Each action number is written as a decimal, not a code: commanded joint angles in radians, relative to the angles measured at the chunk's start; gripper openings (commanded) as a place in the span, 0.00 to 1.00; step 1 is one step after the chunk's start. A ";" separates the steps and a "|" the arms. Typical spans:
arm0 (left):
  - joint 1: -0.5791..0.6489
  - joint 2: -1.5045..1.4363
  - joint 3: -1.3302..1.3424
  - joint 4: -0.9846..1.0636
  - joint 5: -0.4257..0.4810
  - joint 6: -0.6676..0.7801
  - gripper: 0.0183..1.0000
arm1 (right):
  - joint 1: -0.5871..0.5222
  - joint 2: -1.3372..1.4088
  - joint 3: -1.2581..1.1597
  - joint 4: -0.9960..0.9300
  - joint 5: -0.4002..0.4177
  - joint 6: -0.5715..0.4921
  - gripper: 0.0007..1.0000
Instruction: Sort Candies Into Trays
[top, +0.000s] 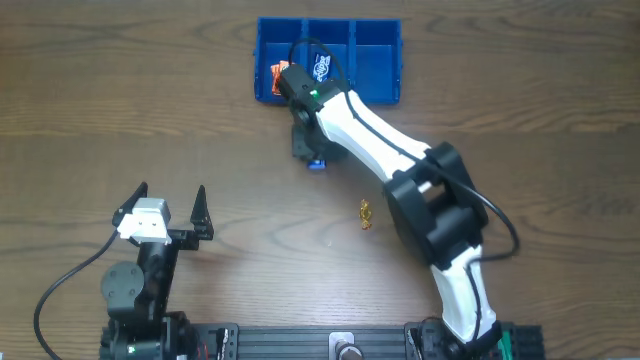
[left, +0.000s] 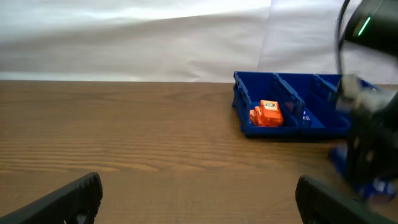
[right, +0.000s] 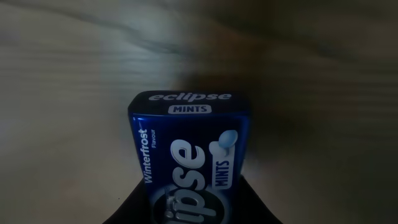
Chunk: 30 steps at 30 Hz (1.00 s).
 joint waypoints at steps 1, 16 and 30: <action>0.006 -0.006 -0.019 -0.032 0.011 0.014 1.00 | -0.003 -0.197 0.122 -0.056 0.083 -0.046 0.14; 0.006 -0.006 -0.019 -0.032 0.011 0.014 1.00 | -0.135 0.014 0.477 0.045 0.219 -0.154 0.14; 0.006 -0.006 -0.019 -0.032 0.011 0.014 1.00 | -0.170 0.167 0.477 0.135 0.197 -0.154 0.16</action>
